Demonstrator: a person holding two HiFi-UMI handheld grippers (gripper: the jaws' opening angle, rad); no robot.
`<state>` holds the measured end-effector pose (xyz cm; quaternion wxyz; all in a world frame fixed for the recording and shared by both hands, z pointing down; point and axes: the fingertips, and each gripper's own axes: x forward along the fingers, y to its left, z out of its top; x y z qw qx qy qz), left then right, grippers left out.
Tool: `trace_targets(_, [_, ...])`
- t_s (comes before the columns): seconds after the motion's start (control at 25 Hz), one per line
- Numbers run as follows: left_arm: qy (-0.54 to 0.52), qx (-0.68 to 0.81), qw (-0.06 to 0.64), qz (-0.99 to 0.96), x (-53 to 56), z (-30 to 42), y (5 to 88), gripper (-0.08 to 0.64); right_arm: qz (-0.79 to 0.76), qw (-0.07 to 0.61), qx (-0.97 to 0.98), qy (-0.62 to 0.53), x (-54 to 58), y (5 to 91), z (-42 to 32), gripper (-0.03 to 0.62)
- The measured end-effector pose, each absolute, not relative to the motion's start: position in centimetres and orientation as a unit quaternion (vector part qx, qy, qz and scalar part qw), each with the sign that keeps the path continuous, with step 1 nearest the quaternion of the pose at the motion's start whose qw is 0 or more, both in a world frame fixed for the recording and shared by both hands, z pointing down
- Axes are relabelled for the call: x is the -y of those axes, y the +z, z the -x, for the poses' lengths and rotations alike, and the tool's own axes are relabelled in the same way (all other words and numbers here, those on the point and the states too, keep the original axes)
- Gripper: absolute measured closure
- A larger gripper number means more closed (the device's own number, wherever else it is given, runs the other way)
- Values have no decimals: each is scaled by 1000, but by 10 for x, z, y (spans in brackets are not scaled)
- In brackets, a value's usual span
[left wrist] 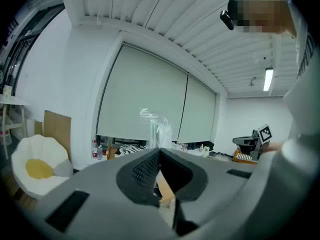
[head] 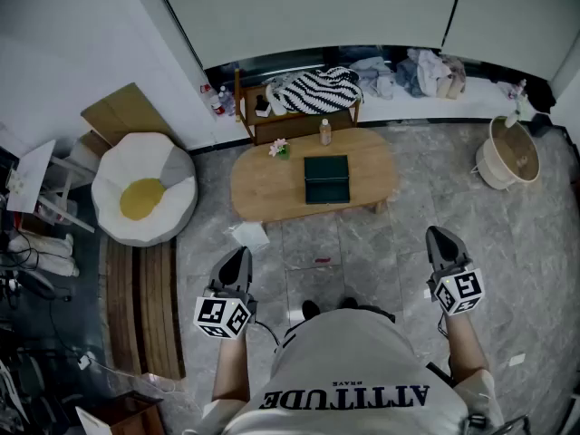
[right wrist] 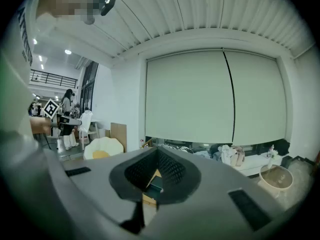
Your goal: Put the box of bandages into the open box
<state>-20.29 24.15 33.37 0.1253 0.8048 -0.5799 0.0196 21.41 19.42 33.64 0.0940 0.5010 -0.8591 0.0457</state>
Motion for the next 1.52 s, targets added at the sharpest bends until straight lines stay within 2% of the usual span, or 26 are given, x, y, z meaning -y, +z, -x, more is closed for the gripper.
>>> trace_targets(0.8, [15,578,128,-806,-250,215,334,538,-504,79,858,63,-201,333,-203,572])
trace_targets(1.52, [16,558,135,-819,-256,261,344,538,-510,90,852,71,-223,344,-149,572])
